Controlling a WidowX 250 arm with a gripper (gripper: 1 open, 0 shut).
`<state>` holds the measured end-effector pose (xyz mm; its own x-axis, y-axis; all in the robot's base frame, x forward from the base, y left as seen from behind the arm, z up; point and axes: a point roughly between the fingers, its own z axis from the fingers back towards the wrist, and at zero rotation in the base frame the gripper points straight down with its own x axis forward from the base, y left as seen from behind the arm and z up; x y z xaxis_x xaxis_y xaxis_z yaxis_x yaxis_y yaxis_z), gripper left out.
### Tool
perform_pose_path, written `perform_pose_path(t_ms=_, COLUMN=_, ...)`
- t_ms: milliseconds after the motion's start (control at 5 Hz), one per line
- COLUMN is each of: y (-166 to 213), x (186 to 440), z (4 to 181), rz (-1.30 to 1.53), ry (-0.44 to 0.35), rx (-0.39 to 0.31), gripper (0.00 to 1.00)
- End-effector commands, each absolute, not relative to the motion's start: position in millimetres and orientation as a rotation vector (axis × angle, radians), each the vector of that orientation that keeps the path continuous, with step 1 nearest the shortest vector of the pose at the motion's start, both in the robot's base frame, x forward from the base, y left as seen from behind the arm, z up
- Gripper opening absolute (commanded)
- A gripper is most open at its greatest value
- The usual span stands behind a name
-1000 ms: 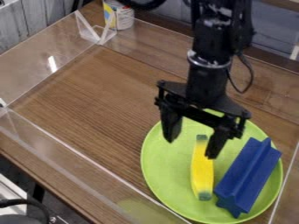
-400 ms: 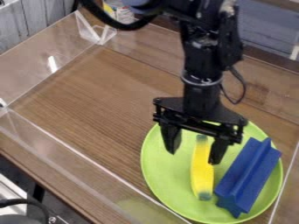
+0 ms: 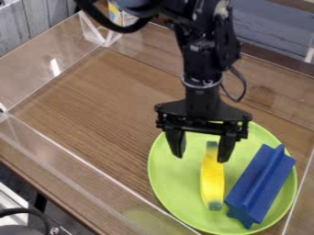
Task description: Remove the banana from inside the green plate and put it on the table
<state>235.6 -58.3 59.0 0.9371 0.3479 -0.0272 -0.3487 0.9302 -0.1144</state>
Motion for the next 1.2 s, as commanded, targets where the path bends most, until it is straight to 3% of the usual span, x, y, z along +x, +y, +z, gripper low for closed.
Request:
perform_pose_path(t_ms=0, y=-60.9, x=242.8, z=57.6, rz=0.357, ry=-0.027, rx=-0.12, gripper=1.0)
perform_pose_path(t_ms=800, y=-67.5, x=245.1, z=78.0, rz=0.338, ry=-0.042, rx=-0.128, gripper=1.0)
perform_pose_path(t_ms=1000, y=-68.2, x=245.5, z=76.4, rz=0.352, ry=-0.048, rx=-0.131, gripper=1.0)
